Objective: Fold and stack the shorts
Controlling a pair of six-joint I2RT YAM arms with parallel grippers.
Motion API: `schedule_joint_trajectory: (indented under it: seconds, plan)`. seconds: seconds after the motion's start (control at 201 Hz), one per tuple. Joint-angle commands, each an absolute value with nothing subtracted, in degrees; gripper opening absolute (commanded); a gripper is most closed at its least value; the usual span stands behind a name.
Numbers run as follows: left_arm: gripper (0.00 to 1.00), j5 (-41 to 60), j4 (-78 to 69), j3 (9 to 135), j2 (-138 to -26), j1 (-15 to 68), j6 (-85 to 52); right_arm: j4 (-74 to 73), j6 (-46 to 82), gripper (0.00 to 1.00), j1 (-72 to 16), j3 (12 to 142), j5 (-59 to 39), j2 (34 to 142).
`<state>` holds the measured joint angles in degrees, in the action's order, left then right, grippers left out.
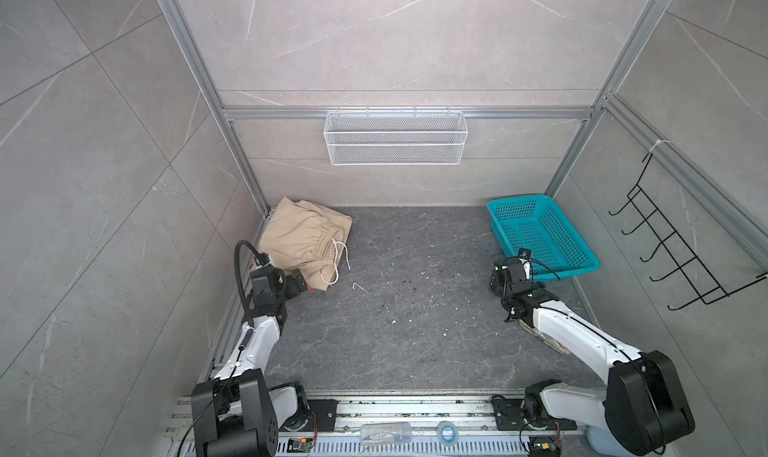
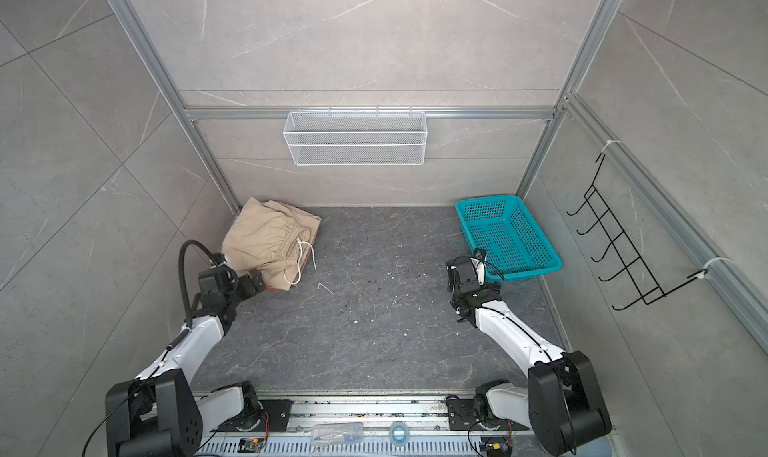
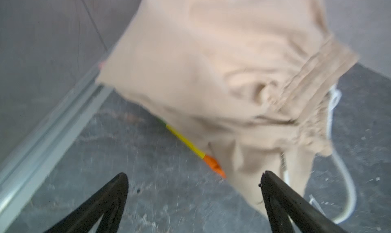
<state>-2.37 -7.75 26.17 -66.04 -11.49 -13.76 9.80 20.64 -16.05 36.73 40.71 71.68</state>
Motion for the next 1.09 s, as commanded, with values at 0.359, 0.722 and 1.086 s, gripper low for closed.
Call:
schedule_joint_trajectory:
  seconds: [0.359,0.722,1.086]
  plan:
    - [1.00,1.36,-36.92,21.23,-75.49,-9.75,-7.49,-45.42,-1.36,0.99,-16.43,21.88,36.77,81.53]
    - [1.00,4.96,-38.57,25.48,-84.36,-6.26,-0.76,-61.63,-0.02,0.99,-13.76,14.11,29.57,83.52]
    - [1.00,1.93,-48.99,20.51,-86.13,-6.09,-1.89,-56.02,3.49,0.99,-7.11,18.45,19.00,87.38]
